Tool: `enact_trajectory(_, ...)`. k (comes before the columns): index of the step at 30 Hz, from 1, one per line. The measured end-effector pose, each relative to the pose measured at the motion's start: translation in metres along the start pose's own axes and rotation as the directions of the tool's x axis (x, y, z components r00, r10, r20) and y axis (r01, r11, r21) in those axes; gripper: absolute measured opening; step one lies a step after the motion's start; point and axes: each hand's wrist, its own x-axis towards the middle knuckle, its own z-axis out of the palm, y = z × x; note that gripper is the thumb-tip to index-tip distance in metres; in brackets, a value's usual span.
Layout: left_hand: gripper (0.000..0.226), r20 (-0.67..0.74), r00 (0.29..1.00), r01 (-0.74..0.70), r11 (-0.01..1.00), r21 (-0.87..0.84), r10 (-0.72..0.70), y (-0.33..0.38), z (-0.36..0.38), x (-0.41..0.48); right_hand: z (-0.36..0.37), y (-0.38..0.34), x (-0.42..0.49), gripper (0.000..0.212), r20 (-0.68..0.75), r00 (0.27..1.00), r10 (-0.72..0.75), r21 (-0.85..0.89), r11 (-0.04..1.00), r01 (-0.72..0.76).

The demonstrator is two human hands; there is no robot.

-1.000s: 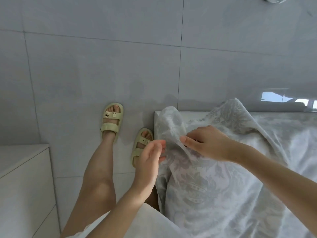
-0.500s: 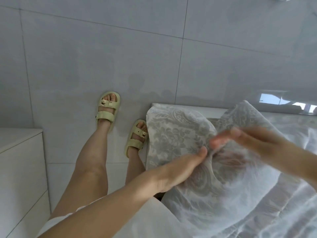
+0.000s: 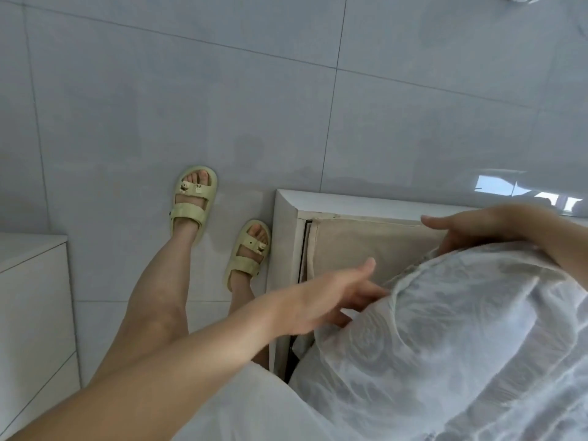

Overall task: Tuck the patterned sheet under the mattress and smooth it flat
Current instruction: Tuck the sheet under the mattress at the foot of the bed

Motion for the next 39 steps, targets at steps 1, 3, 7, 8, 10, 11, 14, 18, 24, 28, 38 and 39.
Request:
enact_trajectory(1, 0.069, -0.037, 0.999, 0.008, 0.997, -0.075, -0.011, 0.000, -0.008, 0.004, -0.003, -0.003, -0.002, 0.088, -0.053, 0.996, -0.076, 0.018, 0.997, 0.078)
enact_trajectory(3, 0.062, -0.142, 0.990, -0.016, 0.979, -0.203, -0.013, 0.005, -0.026, 0.010, -0.009, -0.017, 0.002, 0.080, -0.202, 0.970, -0.134, 0.204, 0.963, 0.176)
enact_trajectory(7, 0.060, -0.265, 0.962, -0.021, 0.951, -0.309, -0.065, 0.009, -0.056, 0.028, -0.011, -0.032, 0.019, 0.074, -0.516, 0.830, -0.211, 0.069, 0.956, 0.286)
enact_trajectory(8, 0.064, -0.263, 0.961, 0.002, 0.954, -0.301, -0.085, 0.010, -0.060, 0.030, -0.012, -0.036, 0.021, 0.075, -0.544, 0.805, -0.237, 0.011, 0.957, 0.289)
enact_trajectory(10, 0.071, -0.237, 0.966, 0.034, 0.960, -0.277, -0.102, 0.013, -0.062, 0.033, -0.011, -0.039, 0.019, 0.077, -0.622, 0.708, -0.336, -0.081, 0.926, 0.369)
enact_trajectory(11, 0.074, -0.219, 0.970, 0.040, 0.963, -0.268, -0.101, 0.014, -0.062, 0.034, -0.010, -0.040, 0.018, 0.076, -0.648, 0.650, -0.397, -0.102, 0.891, 0.443)
enact_trajectory(14, 0.079, -0.179, 0.979, 0.064, 0.977, -0.202, -0.101, 0.024, -0.063, 0.029, 0.006, -0.043, 0.014, 0.083, -0.562, 0.699, -0.442, -0.080, 0.870, 0.486)
enact_trajectory(18, 0.076, -0.514, 0.855, -0.033, 0.996, 0.084, 0.072, 0.039, -0.066, 0.008, 0.029, -0.046, 0.029, 0.094, -0.457, 0.818, -0.348, -0.212, 0.936, 0.280)
enact_trajectory(24, 0.058, -0.830, 0.558, 0.139, 0.985, 0.106, 0.011, -0.025, -0.064, -0.045, 0.039, -0.070, 0.016, 0.083, -0.561, 0.703, -0.437, -0.564, 0.823, 0.061)
enact_trajectory(28, 0.049, -0.755, 0.620, 0.153, 0.977, -0.152, -0.214, -0.084, -0.049, -0.048, 0.076, -0.080, 0.002, 0.078, -0.546, 0.248, -0.800, -0.791, 0.590, 0.162)
enact_trajectory(38, 0.026, -0.765, 0.607, -0.184, 0.898, -0.399, -0.216, -0.134, -0.040, -0.040, 0.192, -0.134, 0.021, 0.040, 0.109, 0.519, -0.848, -0.994, -0.092, 0.060)
enact_trajectory(39, 0.025, -0.766, 0.612, -0.209, 0.892, -0.400, -0.199, -0.139, -0.041, -0.042, 0.196, -0.136, 0.025, 0.042, 0.103, 0.583, -0.806, -0.993, -0.119, 0.012)
